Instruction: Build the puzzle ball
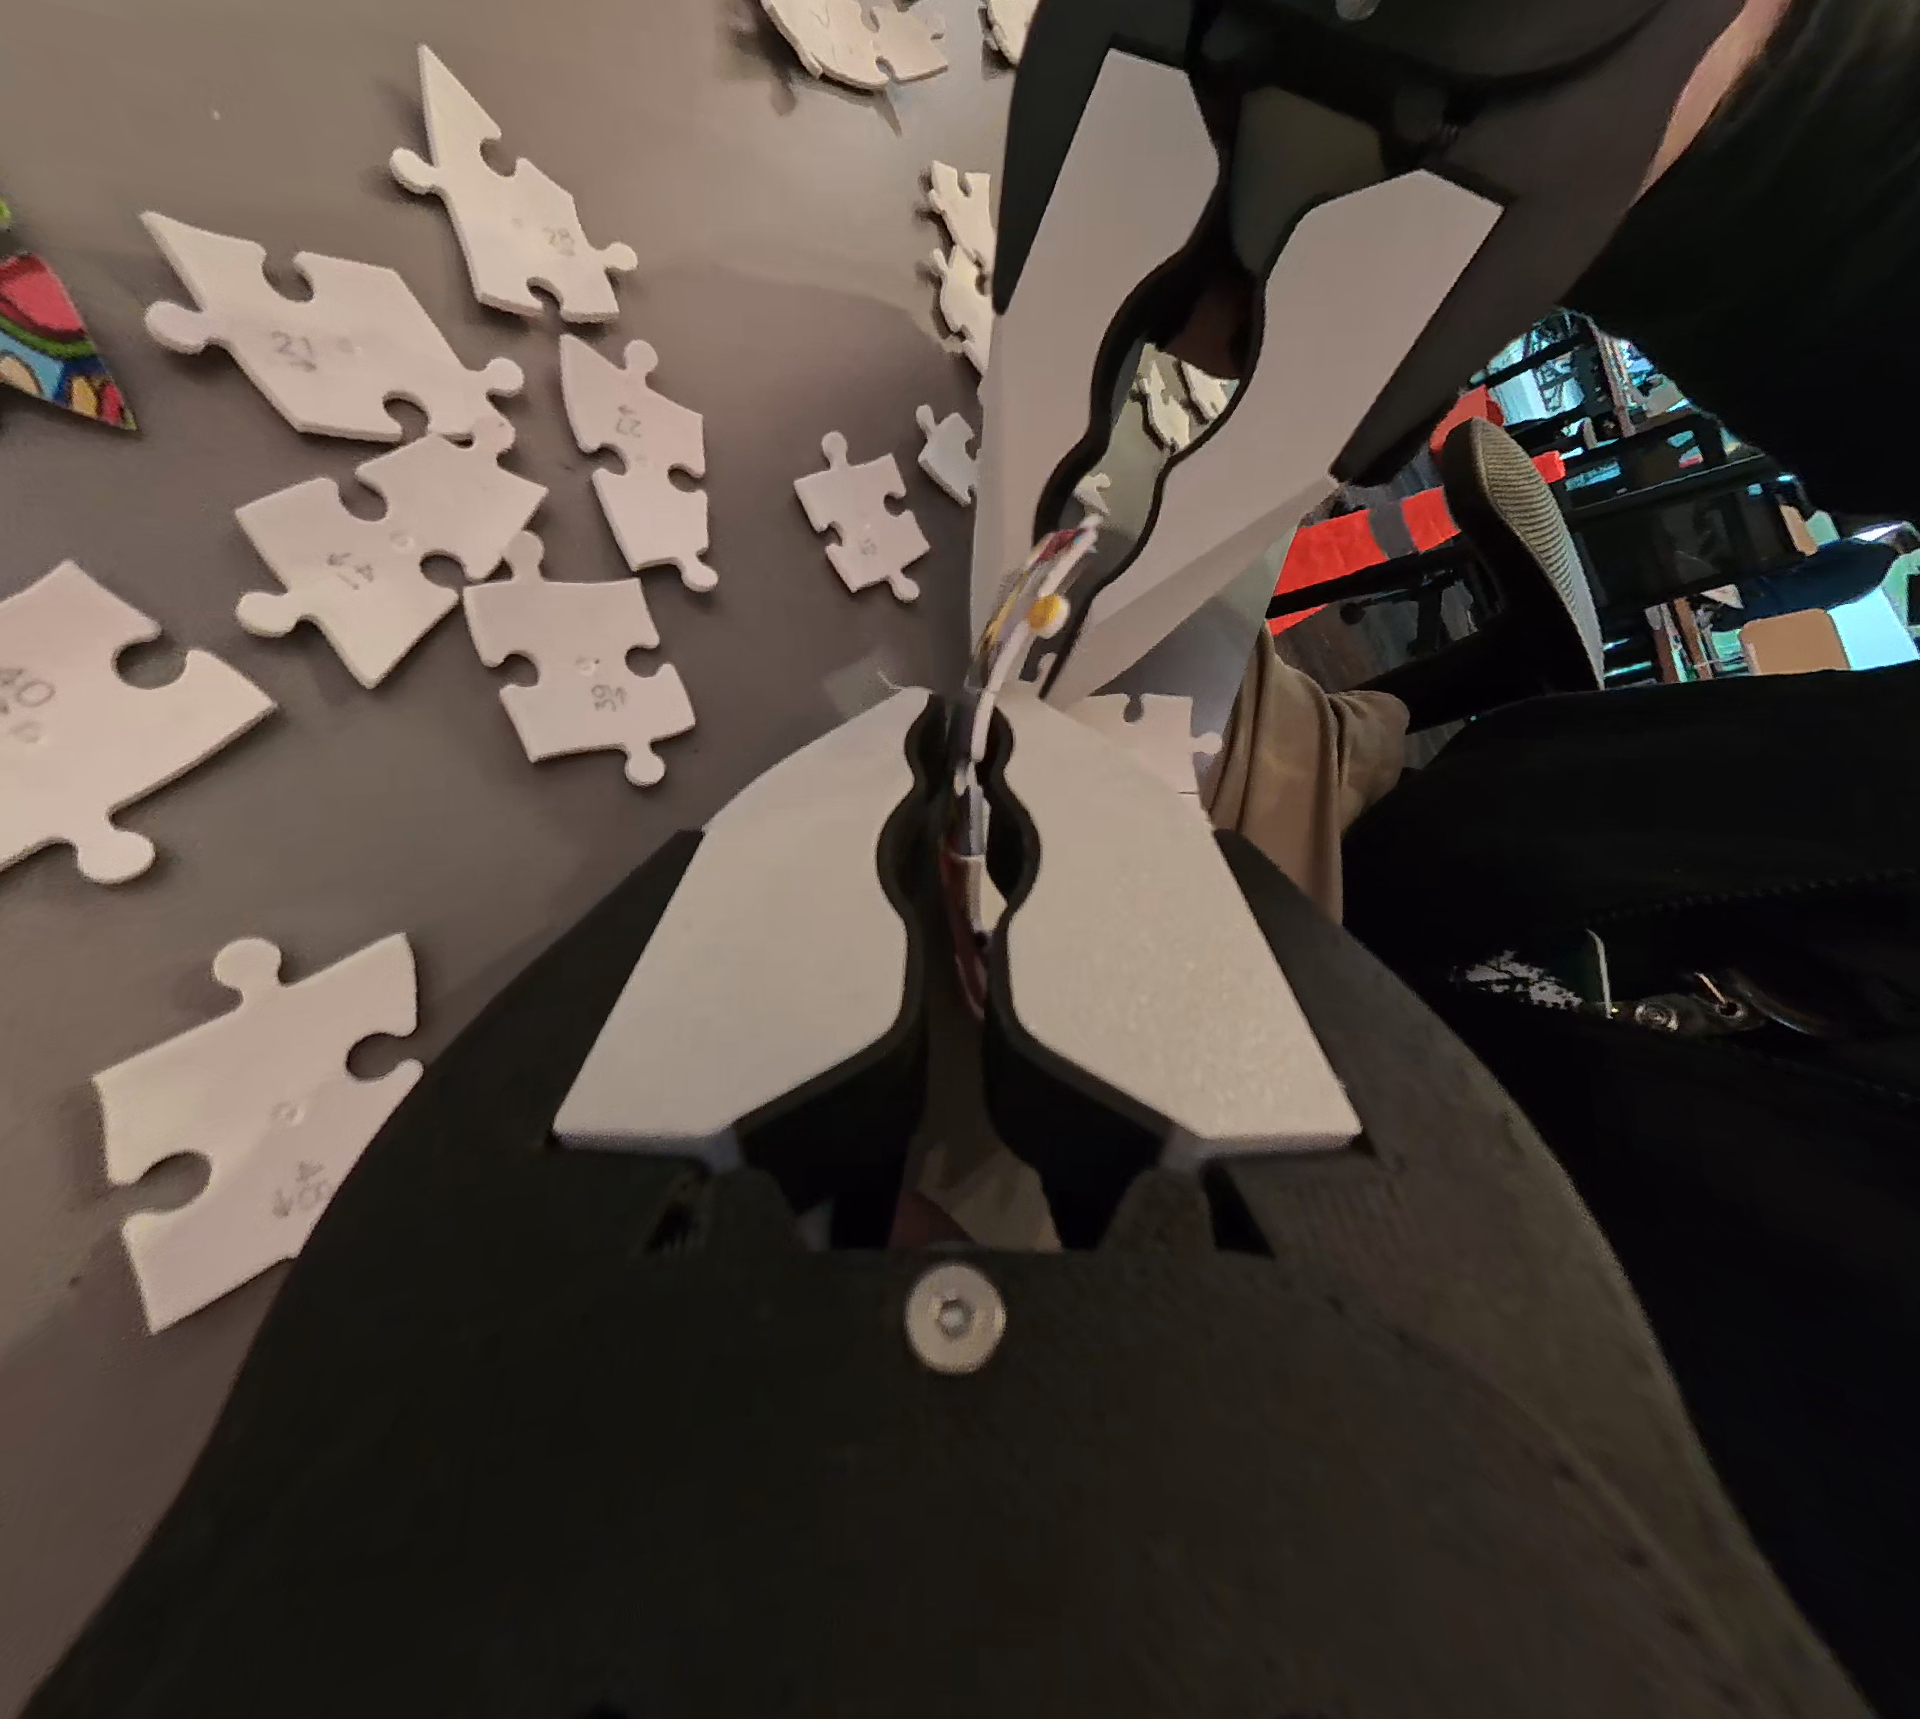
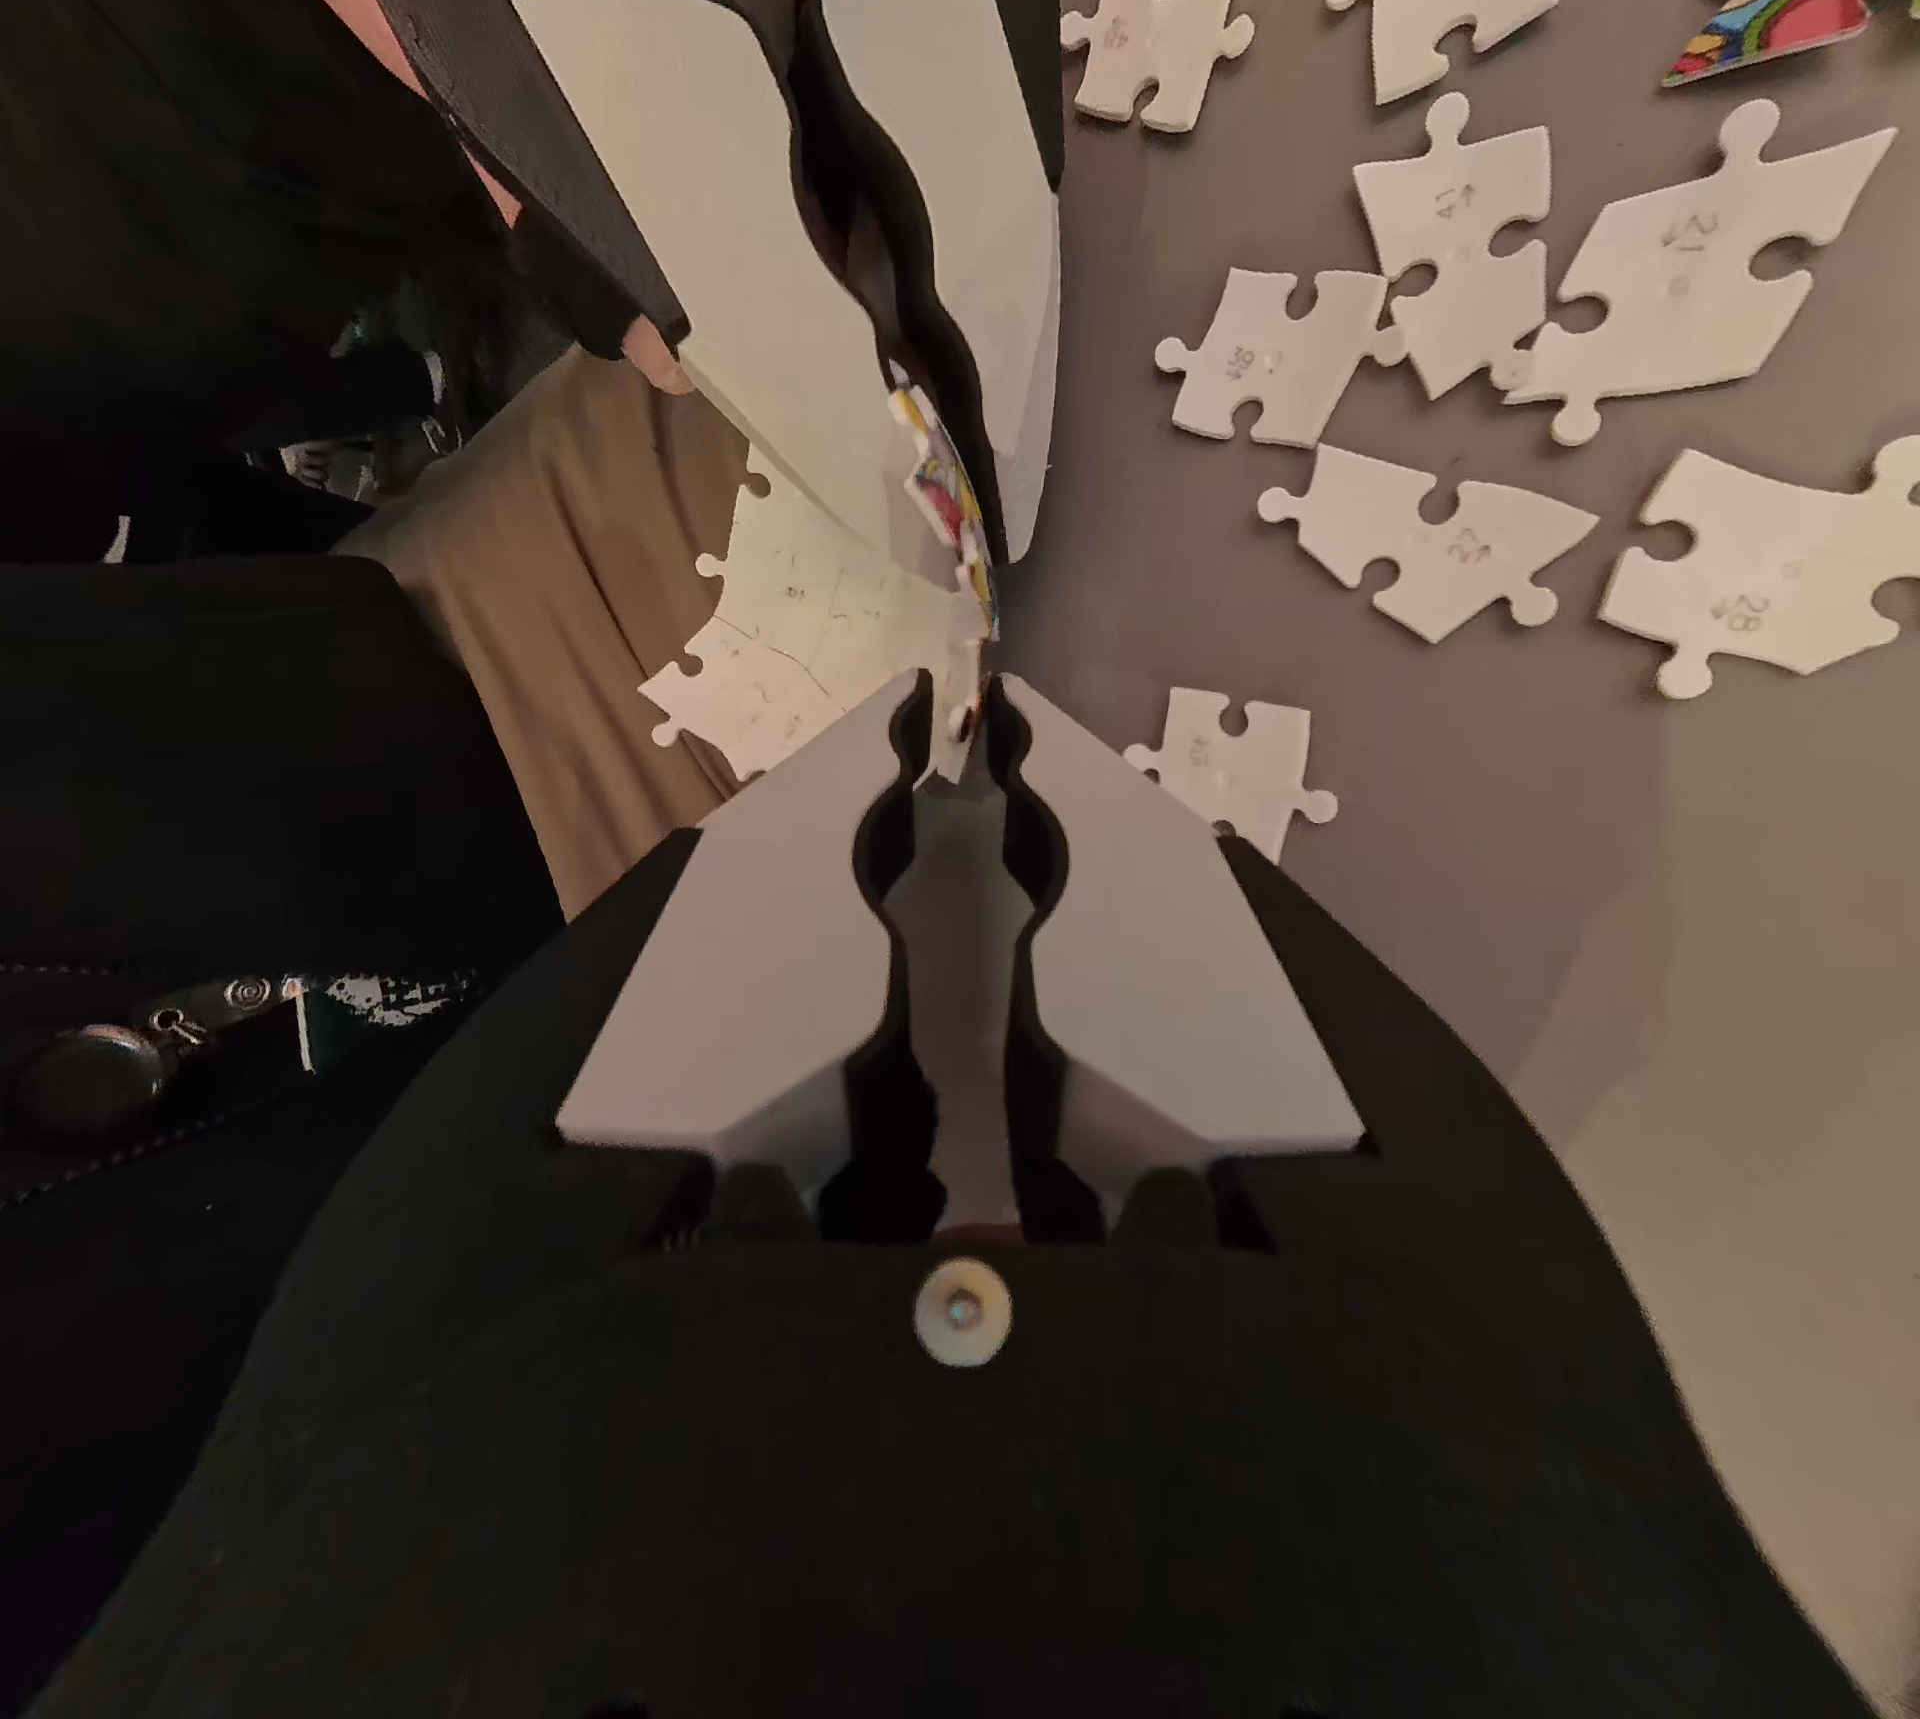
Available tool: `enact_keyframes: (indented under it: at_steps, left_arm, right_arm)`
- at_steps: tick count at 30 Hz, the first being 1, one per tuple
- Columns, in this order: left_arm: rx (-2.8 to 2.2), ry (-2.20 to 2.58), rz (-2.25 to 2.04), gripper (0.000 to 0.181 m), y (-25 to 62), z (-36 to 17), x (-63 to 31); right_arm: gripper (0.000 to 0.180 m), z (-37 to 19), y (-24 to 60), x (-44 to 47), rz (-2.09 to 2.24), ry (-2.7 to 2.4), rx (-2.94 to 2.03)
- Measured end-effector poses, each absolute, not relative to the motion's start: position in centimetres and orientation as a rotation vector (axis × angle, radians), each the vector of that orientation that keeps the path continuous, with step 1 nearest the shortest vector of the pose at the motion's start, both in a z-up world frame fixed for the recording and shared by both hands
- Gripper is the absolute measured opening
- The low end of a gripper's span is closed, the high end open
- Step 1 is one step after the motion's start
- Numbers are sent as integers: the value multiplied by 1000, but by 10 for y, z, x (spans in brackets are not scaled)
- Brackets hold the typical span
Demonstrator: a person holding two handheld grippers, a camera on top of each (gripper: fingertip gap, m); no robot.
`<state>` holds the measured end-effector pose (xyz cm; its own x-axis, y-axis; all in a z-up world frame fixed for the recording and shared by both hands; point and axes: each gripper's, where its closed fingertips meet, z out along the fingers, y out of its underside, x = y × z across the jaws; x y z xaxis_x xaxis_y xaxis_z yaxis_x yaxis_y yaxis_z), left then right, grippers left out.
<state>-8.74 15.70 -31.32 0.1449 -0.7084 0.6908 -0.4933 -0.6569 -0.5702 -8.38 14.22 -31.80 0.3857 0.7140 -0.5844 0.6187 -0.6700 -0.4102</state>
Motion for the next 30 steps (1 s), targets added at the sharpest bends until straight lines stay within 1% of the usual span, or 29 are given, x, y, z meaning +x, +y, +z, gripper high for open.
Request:
enact_keyframes:
  at_steps: [2, 11, 14, 15, 16, 17, 18, 26, 30]
  left_arm:
    - [-2203, 1180, -1524, 6, 157, -312, -87]
    - [-2171, 1175, -1546, 8, 157, -307, -87]
    - [-2156, 1205, -1555, 16, 153, -307, -84]
    - [-2154, 1221, -1547, 17, 152, -307, -83]
    - [-2155, 1231, -1540, 15, 151, -309, -82]
    - [-2159, 1229, -1528, 9, 151, -310, -82]
    - [-2163, 1228, -1522, 7, 152, -310, -82]
    - [-2151, 1195, -1588, 7, 153, -305, -83]
    - [-2138, 1218, -1597, 6, 150, -304, -83]
  right_arm:
    - [1, -320, 143, -84, 1154, -1188, -2511]
    - [0, -317, 144, -85, 1241, -1097, -2512]
    - [0, -317, 143, -87, 1243, -1098, -2512]
    - [0, -317, 143, -88, 1246, -1098, -2511]
    - [0, -316, 143, -89, 1249, -1097, -2509]
    - [0, -316, 143, -89, 1250, -1098, -2508]
    - [0, -316, 143, -89, 1248, -1099, -2508]
    - [0, -310, 143, -89, 1287, -1097, -2493]
    - [0, -309, 140, -90, 1375, -1051, -2518]
